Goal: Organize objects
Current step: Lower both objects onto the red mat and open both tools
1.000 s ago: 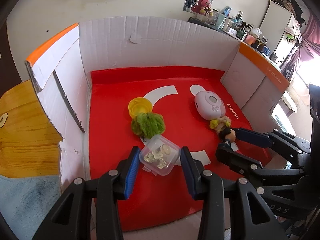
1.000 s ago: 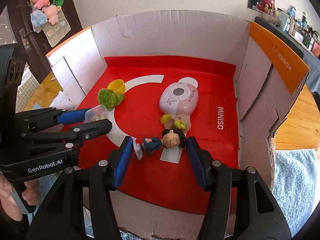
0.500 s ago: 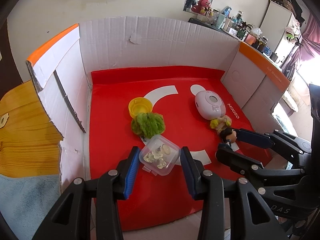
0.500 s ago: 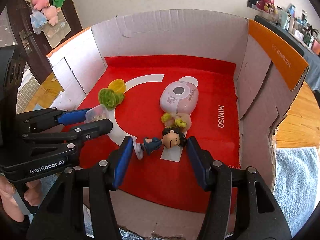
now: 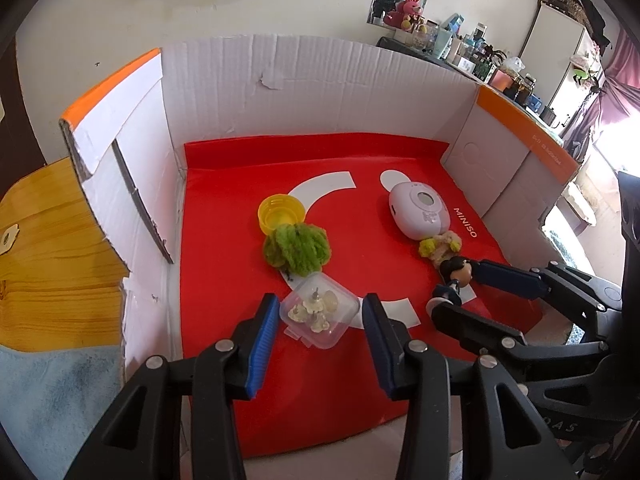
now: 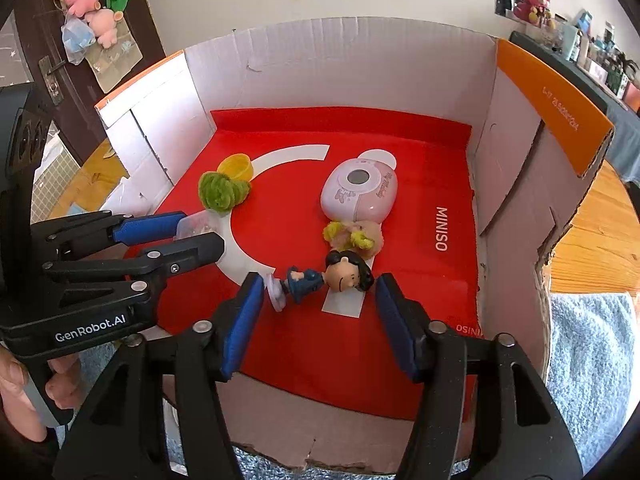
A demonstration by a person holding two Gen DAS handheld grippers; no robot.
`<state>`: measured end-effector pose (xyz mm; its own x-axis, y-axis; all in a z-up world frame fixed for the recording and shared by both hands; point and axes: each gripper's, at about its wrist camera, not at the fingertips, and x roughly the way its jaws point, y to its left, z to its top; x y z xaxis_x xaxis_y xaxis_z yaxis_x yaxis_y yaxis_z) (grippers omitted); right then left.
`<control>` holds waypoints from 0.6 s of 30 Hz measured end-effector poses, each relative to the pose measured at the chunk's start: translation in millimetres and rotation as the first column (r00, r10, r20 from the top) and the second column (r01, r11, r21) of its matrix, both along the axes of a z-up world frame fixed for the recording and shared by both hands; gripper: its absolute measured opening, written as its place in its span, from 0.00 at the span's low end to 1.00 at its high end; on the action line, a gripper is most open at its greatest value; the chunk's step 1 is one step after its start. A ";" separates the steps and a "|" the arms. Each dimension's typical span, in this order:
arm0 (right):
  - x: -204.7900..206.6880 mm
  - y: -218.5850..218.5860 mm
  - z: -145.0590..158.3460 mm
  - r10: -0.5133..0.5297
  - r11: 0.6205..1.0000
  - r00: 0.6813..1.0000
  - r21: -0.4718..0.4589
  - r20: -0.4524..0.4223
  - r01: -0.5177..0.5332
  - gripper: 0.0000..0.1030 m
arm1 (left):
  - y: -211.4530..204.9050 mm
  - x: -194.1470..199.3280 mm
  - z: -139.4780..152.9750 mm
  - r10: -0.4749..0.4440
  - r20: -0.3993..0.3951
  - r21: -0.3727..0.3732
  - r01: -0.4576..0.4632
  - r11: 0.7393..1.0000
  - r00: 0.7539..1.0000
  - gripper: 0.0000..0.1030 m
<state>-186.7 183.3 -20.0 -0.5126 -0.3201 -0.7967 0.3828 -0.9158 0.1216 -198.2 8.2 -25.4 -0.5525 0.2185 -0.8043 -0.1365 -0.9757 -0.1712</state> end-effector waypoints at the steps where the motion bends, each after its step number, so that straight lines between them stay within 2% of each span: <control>1: 0.6 -0.2 0.4 0.002 1.000 1.000 0.001 0.000 -0.002 0.59 | 0.2 0.3 0.3 0.000 -0.001 0.000 0.000 1.000 1.000 0.46; 11: 4.3 1.0 4.5 0.007 1.000 1.000 0.001 -0.005 -0.007 0.59 | 0.7 6.6 7.0 0.007 -0.017 -0.002 -0.007 1.000 1.000 0.49; 18: 9.8 1.4 10.3 0.012 1.000 1.000 0.003 -0.019 -0.012 0.62 | 2.2 15.1 14.0 0.007 -0.037 -0.006 -0.008 1.000 0.999 0.56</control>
<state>-176.9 184.7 -9.7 -0.5238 -0.3239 -0.7879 0.3957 -0.9116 0.1117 -183.1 10.4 -11.4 -0.5837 0.2094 -0.7845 -0.1353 -0.9777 -0.1604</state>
